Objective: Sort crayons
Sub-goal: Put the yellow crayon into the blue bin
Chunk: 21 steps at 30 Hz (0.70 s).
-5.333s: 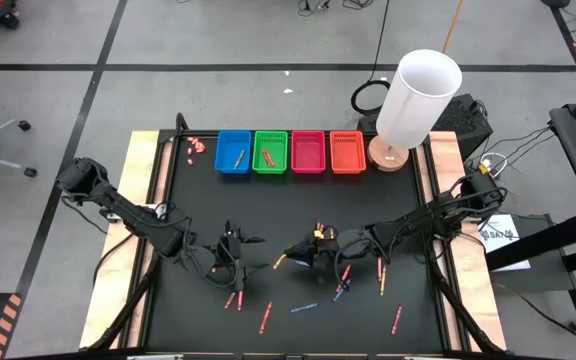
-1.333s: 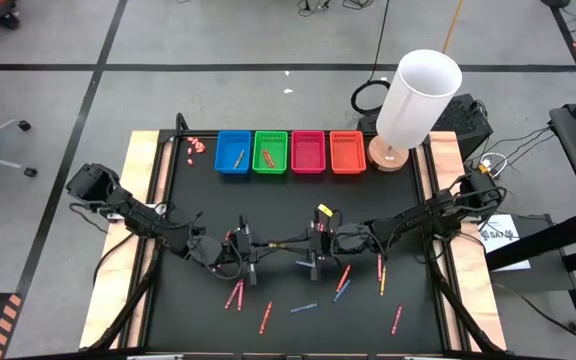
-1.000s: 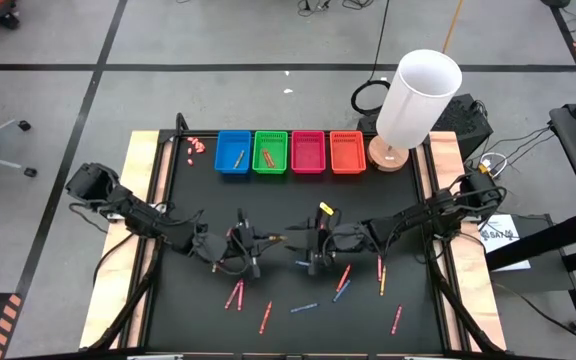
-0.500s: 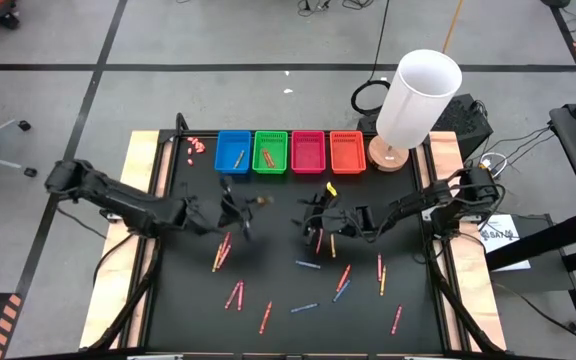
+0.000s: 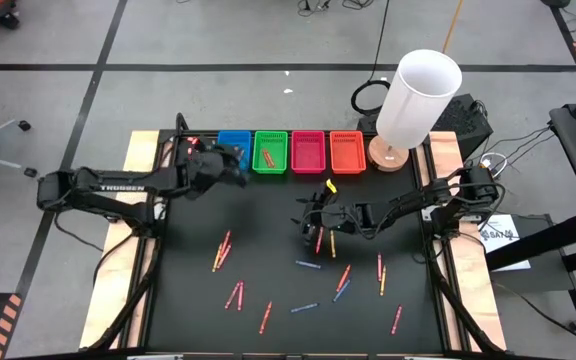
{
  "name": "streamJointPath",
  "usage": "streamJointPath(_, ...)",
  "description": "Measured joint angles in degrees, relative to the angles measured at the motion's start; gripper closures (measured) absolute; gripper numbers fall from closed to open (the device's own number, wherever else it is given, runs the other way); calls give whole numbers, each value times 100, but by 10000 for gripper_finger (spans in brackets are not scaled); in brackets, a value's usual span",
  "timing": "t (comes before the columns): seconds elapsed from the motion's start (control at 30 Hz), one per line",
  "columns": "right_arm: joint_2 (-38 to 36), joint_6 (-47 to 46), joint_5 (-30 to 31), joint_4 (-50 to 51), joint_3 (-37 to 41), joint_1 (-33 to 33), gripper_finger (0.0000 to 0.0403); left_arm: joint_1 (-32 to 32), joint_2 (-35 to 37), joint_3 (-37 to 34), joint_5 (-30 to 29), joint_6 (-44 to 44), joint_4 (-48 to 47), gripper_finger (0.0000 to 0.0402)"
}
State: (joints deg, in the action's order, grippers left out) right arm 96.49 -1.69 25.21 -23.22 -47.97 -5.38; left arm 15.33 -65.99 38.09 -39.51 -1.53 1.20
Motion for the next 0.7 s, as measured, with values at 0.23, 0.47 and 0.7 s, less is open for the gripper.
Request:
streamJointPath(0.23,0,-165,-317,-4,0,-79,138,1317,-2,-2,1802,-613,-280,372)
streamJointPath(0.47,-1,-210,-618,-1,0,-110,138,2357,-156,-2,3341,-1008,-325,378)
streamJointPath(0.7,0,-367,-603,-2,0,-175,138,2643,-955,-2,3681,-1021,-327,382)
